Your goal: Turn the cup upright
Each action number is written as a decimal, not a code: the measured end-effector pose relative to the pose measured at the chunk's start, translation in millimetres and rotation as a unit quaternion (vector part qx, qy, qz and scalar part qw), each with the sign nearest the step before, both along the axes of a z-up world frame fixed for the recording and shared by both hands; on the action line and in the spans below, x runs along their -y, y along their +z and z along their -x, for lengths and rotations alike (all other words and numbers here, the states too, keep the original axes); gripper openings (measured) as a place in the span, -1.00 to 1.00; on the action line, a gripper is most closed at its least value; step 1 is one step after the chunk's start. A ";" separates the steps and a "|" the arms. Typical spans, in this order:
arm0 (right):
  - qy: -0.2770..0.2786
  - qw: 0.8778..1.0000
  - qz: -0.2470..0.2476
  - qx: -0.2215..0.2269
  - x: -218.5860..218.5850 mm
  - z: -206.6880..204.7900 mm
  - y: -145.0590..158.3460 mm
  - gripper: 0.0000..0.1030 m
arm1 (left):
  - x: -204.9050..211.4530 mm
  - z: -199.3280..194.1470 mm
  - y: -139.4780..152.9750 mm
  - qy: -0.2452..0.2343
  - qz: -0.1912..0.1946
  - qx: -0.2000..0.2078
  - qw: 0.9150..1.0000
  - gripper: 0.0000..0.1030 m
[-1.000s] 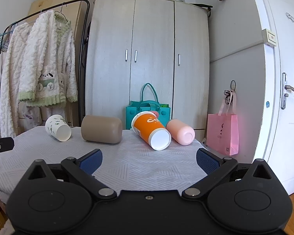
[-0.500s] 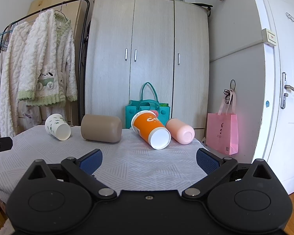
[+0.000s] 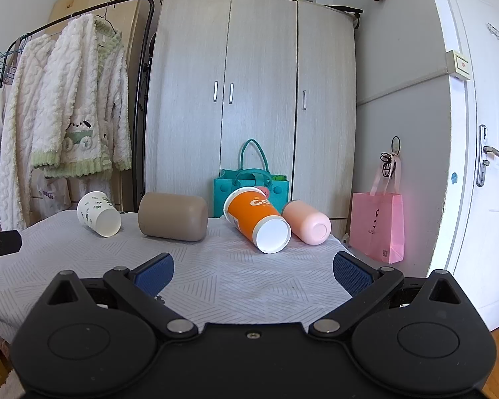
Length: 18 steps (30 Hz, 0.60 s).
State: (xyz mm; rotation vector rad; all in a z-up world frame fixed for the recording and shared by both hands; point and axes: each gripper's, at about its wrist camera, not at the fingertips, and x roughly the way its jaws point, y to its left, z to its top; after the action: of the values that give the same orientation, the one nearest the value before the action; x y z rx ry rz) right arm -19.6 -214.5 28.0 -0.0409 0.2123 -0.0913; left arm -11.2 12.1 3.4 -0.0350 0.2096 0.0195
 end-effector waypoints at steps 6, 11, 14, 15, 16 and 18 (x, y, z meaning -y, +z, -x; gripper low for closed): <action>0.001 1.000 0.003 0.000 -2.3 1.2 0.4 1.00 | 1.5 1.1 1.1 -0.001 -0.004 0.000 1.000 1.00; 0.001 1.000 0.003 -0.001 -3.2 1.5 1.0 1.00 | 1.2 1.6 0.9 -0.002 -0.003 0.000 1.000 1.00; 0.001 1.000 0.004 -0.001 -3.2 1.4 0.8 1.00 | 1.1 1.9 1.0 -0.002 -0.004 -0.001 1.000 1.00; 0.001 1.000 0.004 -0.002 -3.3 1.4 0.7 1.00 | 1.1 2.2 1.1 -0.002 -0.004 -0.002 1.000 1.00; 0.001 1.000 0.004 -0.002 -3.4 1.4 0.7 1.00 | 1.0 2.4 1.0 -0.001 -0.004 -0.003 1.000 1.00; 0.002 1.000 0.004 -0.003 -3.7 1.3 0.3 1.00 | 0.5 2.2 0.7 -0.001 -0.005 -0.005 1.000 1.00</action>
State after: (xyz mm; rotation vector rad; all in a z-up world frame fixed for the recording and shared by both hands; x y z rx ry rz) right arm -20.9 -210.8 28.3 -0.0500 0.2181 -0.0887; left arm -13.4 11.6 4.1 -0.0248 0.2204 0.0187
